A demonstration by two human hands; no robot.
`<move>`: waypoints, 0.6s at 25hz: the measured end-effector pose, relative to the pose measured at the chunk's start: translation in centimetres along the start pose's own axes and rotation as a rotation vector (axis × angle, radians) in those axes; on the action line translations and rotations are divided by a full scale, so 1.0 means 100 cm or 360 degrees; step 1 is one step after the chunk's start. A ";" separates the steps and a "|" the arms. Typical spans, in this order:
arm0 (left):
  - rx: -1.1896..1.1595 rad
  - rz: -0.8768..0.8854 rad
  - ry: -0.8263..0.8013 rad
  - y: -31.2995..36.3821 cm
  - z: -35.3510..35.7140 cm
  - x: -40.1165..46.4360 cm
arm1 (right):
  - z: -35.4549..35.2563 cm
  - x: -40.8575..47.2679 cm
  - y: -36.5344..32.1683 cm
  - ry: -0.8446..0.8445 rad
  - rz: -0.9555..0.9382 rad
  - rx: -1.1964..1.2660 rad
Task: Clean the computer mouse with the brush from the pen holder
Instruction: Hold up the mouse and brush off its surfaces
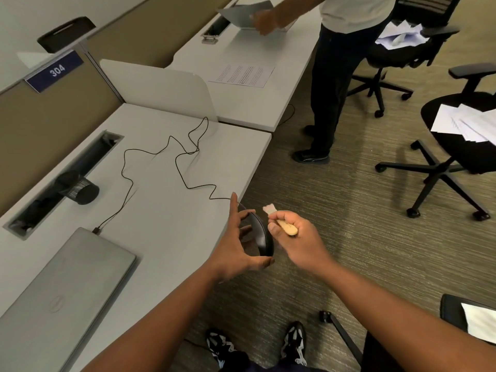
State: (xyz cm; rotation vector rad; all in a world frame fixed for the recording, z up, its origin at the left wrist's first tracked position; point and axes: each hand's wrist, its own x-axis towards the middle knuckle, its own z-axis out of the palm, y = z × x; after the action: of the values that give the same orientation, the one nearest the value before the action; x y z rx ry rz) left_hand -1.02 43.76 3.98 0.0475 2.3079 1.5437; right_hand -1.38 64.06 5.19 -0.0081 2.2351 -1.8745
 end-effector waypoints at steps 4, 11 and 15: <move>0.0112 -0.0006 -0.0041 0.003 -0.003 -0.003 | -0.017 0.011 -0.019 -0.0041 -0.0050 0.0186; 0.0287 0.0013 -0.0074 0.006 -0.001 -0.005 | -0.019 0.026 -0.038 -0.0286 0.0261 0.0168; 0.0277 -0.0005 -0.0048 0.005 -0.001 -0.005 | -0.021 0.026 -0.039 -0.0291 0.0247 0.0096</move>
State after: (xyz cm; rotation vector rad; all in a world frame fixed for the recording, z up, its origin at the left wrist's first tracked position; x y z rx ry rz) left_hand -0.65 43.72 4.62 0.1104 2.4113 1.3274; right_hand -4.79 64.98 8.86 0.0040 1.9982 -1.7818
